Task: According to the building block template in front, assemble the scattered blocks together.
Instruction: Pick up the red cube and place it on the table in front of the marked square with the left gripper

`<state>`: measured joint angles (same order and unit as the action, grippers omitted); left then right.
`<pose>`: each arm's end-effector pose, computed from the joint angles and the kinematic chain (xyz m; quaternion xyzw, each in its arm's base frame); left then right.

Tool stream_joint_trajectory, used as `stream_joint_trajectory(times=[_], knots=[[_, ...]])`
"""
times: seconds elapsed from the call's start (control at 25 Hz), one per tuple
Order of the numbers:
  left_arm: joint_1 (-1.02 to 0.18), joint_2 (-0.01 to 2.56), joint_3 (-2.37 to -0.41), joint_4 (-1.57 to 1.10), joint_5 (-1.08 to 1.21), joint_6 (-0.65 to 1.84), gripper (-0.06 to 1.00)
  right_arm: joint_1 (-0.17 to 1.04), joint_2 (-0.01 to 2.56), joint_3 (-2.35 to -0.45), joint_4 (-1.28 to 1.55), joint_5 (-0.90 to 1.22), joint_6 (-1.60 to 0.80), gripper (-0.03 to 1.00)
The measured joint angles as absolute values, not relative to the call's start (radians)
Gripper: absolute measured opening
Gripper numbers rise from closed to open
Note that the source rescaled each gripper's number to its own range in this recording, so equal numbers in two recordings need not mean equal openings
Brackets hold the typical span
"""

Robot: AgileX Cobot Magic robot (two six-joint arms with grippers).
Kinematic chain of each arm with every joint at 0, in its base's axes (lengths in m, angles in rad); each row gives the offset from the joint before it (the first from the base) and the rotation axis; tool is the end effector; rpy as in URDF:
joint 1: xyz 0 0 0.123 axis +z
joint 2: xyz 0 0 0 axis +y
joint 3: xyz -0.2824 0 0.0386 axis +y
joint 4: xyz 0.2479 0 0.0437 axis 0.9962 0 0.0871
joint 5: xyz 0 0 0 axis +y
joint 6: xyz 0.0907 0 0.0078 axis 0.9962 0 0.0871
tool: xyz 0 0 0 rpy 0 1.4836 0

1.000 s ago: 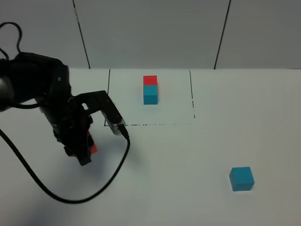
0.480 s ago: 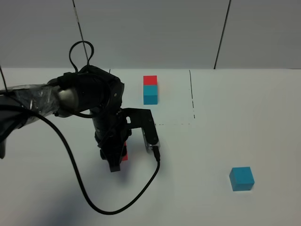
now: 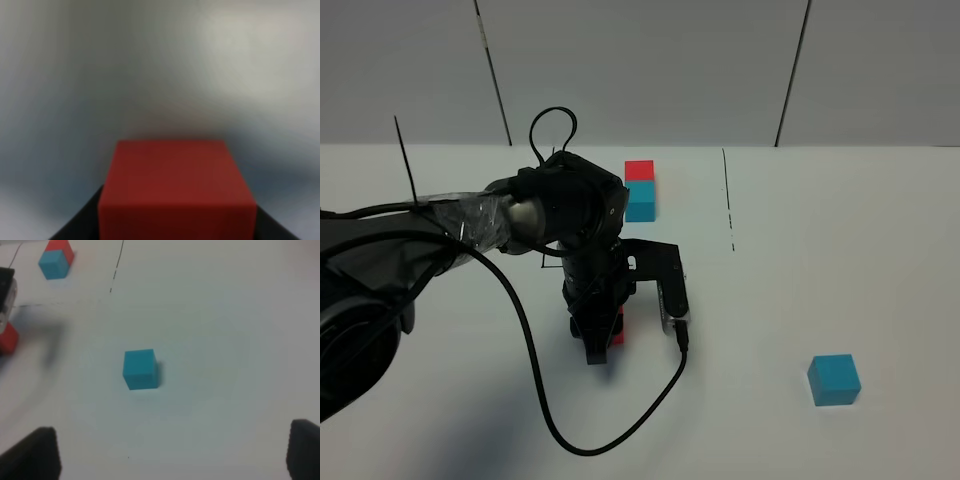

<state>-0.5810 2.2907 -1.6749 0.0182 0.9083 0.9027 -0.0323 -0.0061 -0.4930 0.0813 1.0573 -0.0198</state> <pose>0.3809 -0.2486 0.1121 0.6779 0.7321 0.0182 0.0648 -0.0048 0.0066 0.2757 0.0038 0.8519 0.0270 0.5230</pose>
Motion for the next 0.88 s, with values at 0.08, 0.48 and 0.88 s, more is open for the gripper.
stream_joint_trajectory(times=[0.08, 0.48, 0.88], knots=[[-0.581, 2.302, -1.68, 0.018, 0.907, 0.907, 0.0, -0.032, -0.006, -0.493, 0.081, 1.057, -0.02, 0.8], [-0.581, 2.311, -1.691, 0.0, 0.918, 0.98, 0.0, -0.032, -0.007, -0.493, 0.081, 1.057, -0.02, 0.8], [-0.581, 2.313, -1.693, -0.006, 0.928, 0.985, 0.31, -0.032, -0.007, -0.493, 0.081, 1.057, -0.02, 0.8]])
